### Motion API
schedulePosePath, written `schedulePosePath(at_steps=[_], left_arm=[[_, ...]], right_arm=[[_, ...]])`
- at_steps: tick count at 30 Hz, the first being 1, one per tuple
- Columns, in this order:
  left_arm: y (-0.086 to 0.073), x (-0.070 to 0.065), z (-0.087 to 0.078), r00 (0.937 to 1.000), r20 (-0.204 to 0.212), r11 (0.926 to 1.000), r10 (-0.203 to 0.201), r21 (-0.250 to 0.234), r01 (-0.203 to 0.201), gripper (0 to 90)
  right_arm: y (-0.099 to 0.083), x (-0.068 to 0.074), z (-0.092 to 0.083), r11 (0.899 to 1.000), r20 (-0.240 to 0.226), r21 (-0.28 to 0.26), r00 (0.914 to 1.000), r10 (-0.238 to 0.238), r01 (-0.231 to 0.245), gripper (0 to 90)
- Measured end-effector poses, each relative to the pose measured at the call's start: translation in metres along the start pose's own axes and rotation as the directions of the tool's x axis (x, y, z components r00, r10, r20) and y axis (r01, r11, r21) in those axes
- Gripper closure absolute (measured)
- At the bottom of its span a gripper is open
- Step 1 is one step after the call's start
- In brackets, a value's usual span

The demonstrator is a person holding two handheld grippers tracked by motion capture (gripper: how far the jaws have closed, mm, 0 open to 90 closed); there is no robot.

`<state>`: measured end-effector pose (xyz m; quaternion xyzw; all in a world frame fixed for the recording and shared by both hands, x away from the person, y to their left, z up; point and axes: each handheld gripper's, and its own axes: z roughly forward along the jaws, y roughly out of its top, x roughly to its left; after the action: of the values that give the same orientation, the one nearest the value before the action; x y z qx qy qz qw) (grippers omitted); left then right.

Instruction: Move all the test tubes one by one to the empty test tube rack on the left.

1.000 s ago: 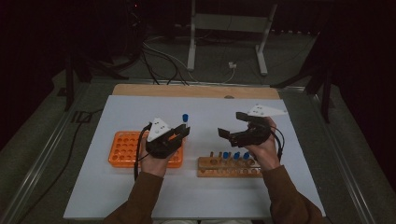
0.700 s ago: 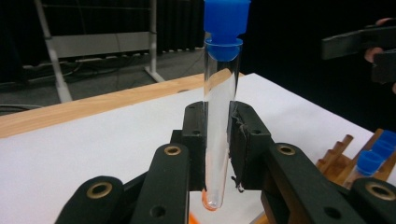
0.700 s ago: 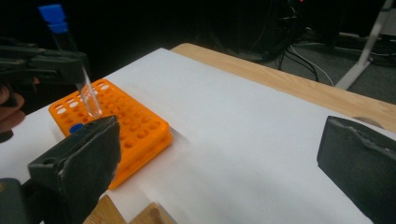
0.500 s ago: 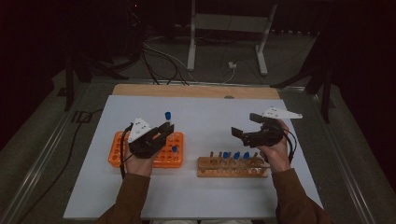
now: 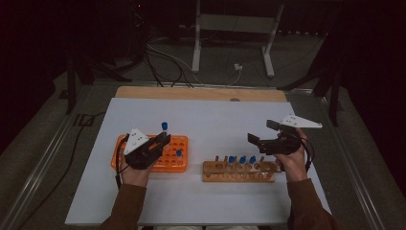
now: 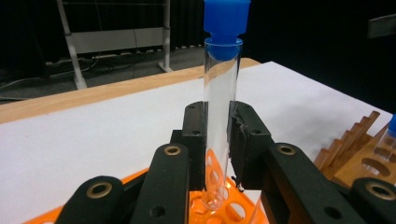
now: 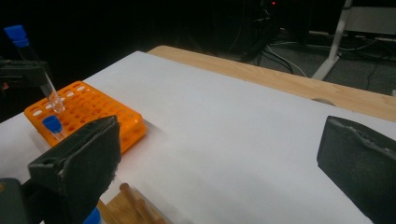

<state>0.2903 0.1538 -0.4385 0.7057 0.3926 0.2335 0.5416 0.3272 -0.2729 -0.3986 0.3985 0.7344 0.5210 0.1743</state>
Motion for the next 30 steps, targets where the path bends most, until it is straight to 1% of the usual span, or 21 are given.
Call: schedulePosePath(at_steps=[5, 9, 11, 15, 17, 21, 25, 30], left_arm=[[-0.009, 0.001, -0.001, 0.9999, 0.014, 1.0000, -0.003, 0.000, 0.003, 78.3], [-0.013, -0.001, -0.001, 0.9996, 0.029, 1.0000, 0.005, 0.006, -0.006, 78.3], [-0.015, -0.001, -0.001, 0.9993, 0.036, 0.9999, 0.004, 0.010, -0.004, 78.3], [-0.019, -0.001, -0.001, 0.9990, 0.044, 1.0000, -0.003, 0.009, 0.003, 78.3], [-0.020, -0.001, -0.001, 0.9989, 0.047, 0.9999, -0.007, 0.012, 0.007, 78.2], [-0.023, -0.003, 0.002, 0.9984, 0.057, 0.9997, -0.005, 0.025, 0.004, 78.2], [-0.026, -0.005, 0.004, 0.9977, 0.067, 0.9992, 0.000, 0.040, -0.003, 78.2], [-0.031, -0.005, 0.007, 0.9973, 0.073, 0.9982, -0.007, 0.060, 0.002, 78.2]], right_arm=[[-0.008, -0.002, -0.004, 1.000, 0.019, 0.008, 0.9997, -0.012, 0.012, 0.0], [-0.013, -0.006, -0.007, 1.000, 0.021, -0.001, 0.9998, 0.003, -0.003, 0.0], [-0.015, -0.007, -0.008, 1.000, 0.020, 0.000, 0.9997, 0.011, -0.011, 0.0], [-0.017, -0.008, -0.011, 1.000, 0.021, -0.005, 0.9997, 0.010, -0.010, 0.0], [-0.018, -0.009, -0.014, 1.000, 0.020, -0.014, 0.9997, 0.015, -0.015, 0.0], [-0.019, -0.010, -0.019, 0.999, 0.021, -0.032, 0.9994, 0.027, -0.026, 0.0], [-0.021, -0.010, -0.021, 0.999, 0.020, -0.036, 0.9992, 0.035, -0.034, 0.0], [-0.021, -0.010, -0.023, 0.998, 0.021, -0.042, 0.9990, 0.040, -0.039, 0.0]])
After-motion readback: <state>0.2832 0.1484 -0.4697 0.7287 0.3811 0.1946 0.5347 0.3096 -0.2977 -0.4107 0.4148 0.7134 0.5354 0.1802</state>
